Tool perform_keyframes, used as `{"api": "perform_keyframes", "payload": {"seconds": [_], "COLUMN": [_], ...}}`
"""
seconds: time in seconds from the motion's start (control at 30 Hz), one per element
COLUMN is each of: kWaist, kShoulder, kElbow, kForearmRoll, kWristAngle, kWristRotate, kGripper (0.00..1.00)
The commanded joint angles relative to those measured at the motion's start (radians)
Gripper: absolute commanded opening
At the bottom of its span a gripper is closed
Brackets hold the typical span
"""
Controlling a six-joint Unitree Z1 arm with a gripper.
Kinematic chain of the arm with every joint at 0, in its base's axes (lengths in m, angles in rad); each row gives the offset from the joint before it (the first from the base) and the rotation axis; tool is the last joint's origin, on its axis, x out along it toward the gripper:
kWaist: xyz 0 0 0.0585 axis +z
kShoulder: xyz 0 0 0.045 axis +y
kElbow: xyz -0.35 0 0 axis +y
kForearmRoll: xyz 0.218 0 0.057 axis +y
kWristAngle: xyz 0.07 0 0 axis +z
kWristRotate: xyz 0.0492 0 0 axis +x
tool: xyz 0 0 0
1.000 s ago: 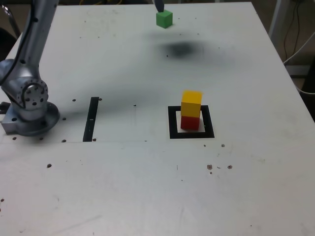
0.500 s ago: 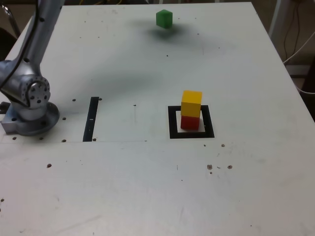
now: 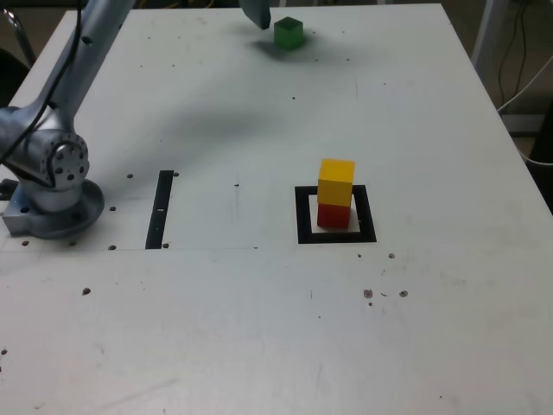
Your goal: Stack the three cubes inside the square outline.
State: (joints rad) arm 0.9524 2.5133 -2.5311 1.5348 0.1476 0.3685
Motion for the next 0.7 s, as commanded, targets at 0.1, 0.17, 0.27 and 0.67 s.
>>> {"api": "perform_keyframes", "payload": {"seconds": [0.1, 0.17, 0.27, 0.67], "kWaist": [-0.028, -0.037, -0.048, -0.048], "kShoulder": [0.025, 0.032, 0.044, 0.055], "kElbow": [-0.009, -0.007, -0.004, -0.015], "kForearmRoll": [-0.010, -0.012, -0.016, -0.040], "kWristAngle": [0.017, 0.021, 0.025, 0.038], "kWristRotate": [-0.019, -0.025, -0.035, -0.066], "kGripper": [0.97, 0.96, 0.95, 0.89]}}
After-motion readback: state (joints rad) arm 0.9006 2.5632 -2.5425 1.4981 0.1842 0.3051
